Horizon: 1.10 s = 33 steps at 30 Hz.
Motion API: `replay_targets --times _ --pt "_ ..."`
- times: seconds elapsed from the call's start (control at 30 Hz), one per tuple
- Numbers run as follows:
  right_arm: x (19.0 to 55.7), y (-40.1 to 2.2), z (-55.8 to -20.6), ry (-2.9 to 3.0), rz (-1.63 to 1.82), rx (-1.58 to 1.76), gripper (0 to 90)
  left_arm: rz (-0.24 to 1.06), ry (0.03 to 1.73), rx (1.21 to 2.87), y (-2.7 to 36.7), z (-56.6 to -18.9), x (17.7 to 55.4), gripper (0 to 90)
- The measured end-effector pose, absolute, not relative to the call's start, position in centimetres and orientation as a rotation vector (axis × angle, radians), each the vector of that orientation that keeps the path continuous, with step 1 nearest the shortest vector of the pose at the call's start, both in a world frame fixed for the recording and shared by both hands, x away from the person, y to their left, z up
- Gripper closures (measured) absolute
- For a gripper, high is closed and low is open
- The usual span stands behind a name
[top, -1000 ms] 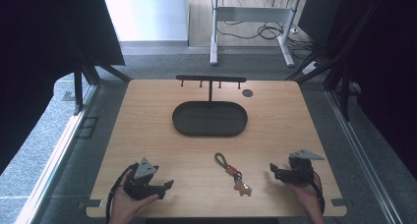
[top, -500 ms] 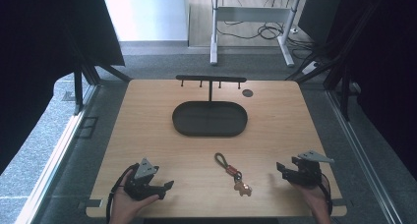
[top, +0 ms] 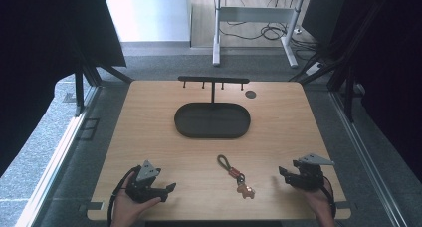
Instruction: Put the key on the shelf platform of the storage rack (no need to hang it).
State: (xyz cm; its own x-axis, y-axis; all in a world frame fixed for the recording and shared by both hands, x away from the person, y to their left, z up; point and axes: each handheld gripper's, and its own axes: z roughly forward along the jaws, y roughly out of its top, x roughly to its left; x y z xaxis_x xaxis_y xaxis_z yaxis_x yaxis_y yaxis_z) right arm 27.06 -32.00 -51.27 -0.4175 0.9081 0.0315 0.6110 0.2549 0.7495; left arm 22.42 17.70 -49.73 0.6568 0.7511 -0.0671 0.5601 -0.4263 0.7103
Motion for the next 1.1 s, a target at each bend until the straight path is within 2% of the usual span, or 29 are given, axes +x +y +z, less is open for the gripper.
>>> replay_targets --times 0.33,1.1 --pt "26.8 -31.5 -49.7 2.152 0.996 1.352 38.2 0.332 1.022 2.139 18.0 -49.9 22.6 25.7" --pt "28.0 -26.3 -44.9 2.41 0.862 1.221 39.4 0.323 1.004 2.139 17.8 -49.9 22.5 25.7"
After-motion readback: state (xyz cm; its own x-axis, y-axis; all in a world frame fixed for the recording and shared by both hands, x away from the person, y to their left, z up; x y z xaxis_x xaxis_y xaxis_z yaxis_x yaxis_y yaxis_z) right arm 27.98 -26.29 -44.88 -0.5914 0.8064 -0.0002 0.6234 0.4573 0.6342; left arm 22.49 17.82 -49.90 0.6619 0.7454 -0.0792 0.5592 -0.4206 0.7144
